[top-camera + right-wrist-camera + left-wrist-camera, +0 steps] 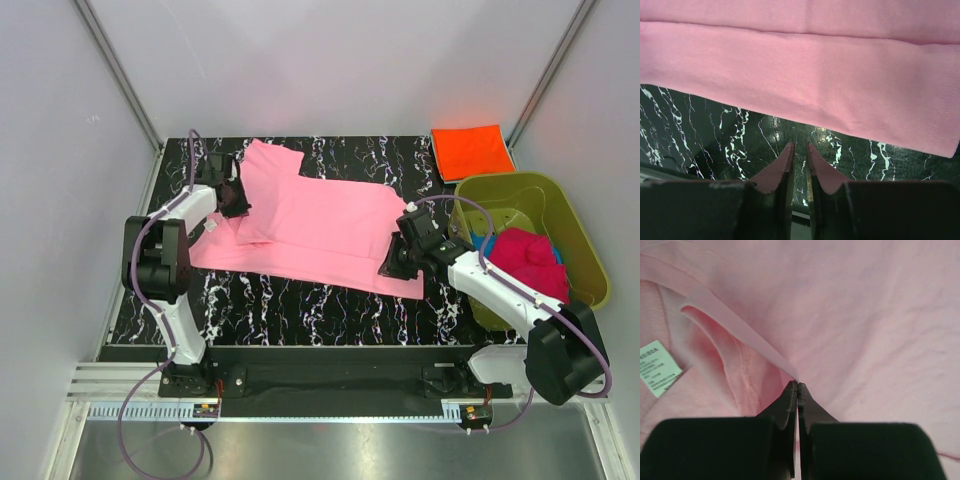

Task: Fold and stack the t-shirts
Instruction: Fold the tshirt

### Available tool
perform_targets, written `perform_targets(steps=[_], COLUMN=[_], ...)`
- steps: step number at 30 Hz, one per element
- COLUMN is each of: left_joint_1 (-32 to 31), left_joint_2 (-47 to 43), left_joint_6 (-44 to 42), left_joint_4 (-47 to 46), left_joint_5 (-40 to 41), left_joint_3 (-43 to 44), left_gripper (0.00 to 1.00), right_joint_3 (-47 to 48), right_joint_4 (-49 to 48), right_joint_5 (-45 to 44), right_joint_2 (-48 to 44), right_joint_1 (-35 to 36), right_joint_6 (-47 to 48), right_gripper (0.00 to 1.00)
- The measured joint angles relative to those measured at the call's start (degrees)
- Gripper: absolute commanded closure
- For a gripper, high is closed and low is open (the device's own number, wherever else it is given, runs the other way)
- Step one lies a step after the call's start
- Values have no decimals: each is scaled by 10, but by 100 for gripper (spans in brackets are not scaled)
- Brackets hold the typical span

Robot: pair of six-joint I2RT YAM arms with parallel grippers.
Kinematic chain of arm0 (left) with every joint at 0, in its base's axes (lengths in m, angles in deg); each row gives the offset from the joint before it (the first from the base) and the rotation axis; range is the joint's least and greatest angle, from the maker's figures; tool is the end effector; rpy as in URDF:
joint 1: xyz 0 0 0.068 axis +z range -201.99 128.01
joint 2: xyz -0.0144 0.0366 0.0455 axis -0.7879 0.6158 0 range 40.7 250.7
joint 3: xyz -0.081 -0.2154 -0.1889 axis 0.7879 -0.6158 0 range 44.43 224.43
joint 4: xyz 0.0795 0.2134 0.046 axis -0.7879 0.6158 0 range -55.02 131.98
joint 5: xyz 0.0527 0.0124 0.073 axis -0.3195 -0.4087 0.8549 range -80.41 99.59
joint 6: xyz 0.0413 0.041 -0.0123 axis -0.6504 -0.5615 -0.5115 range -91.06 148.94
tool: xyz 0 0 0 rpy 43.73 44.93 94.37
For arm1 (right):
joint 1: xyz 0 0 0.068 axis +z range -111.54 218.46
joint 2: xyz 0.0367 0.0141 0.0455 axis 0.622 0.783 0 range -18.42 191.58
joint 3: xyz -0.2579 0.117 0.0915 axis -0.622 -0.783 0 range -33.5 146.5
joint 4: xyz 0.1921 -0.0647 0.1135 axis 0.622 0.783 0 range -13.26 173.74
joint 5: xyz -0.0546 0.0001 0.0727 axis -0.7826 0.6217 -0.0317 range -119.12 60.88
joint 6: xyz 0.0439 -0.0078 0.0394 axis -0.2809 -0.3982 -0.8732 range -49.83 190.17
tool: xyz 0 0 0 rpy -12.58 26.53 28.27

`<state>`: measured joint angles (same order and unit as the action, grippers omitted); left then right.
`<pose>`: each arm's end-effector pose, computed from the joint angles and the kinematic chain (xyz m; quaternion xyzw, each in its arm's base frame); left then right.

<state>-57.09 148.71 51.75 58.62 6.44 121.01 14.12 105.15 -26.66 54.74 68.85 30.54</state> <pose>0.3886 -0.0372 0.2325 -0.1386 0.9435 -0.0978 0.2848 0.1922 0.1149 0.2576 0.0701 0.9481 0.1942 0.2417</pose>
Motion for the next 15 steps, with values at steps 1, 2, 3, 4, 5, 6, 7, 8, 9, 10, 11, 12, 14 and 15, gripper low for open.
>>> perform_targets(steps=[1, 2, 3, 4, 5, 6, 7, 8, 9, 10, 11, 12, 14, 15], left_joint_1=[-2, -5, -7, -10, -12, -15, -18, -21, -23, -25, -27, -28, -30, -30], left_joint_2=[0, 0, 0, 0, 0, 0, 0, 0, 0, 0, 0, 2, 5, 9], left_joint_6=[-3, -6, -7, -10, -13, -16, -19, -21, -22, -23, -23, -23, -21, -19], left_joint_4=[-1, -2, -4, -6, -8, -9, -11, -13, -15, -15, -14, -15, -15, -15], left_joint_5=[-6, -13, -19, -27, -34, -41, -45, -49, -52, -55, -57, -59, -62, -65], left_joint_3=[0, 0, 0, 0, 1, 2, 2, 3, 3, 4, 5, 7, 15, 20], left_gripper=[100, 100, 100, 100, 100, 100, 100, 100, 100, 100, 100, 100, 100, 100], right_joint_3=[0, 0, 0, 0, 0, 0, 0, 0, 0, 0, 0, 0, 0, 0], right_joint_4=[0, 0, 0, 0, 0, 0, 0, 0, 0, 0, 0, 0, 0, 0], right_joint_5=[0, 0, 0, 0, 0, 0, -1, -1, -3, -3, -4, -4, -4, -4], right_joint_2=[0, 0, 0, 0, 0, 0, 0, 0, 0, 0, 0, 0, 0, 0], right_joint_1=[0, 0, 0, 0, 0, 0, 0, 0, 0, 0, 0, 0, 0, 0], right_joint_6=[0, 0, 0, 0, 0, 0, 0, 0, 0, 1, 1, 2, 2, 3], right_gripper=[79, 78, 78, 78, 78, 78, 78, 78, 78, 78, 78, 78, 78, 78])
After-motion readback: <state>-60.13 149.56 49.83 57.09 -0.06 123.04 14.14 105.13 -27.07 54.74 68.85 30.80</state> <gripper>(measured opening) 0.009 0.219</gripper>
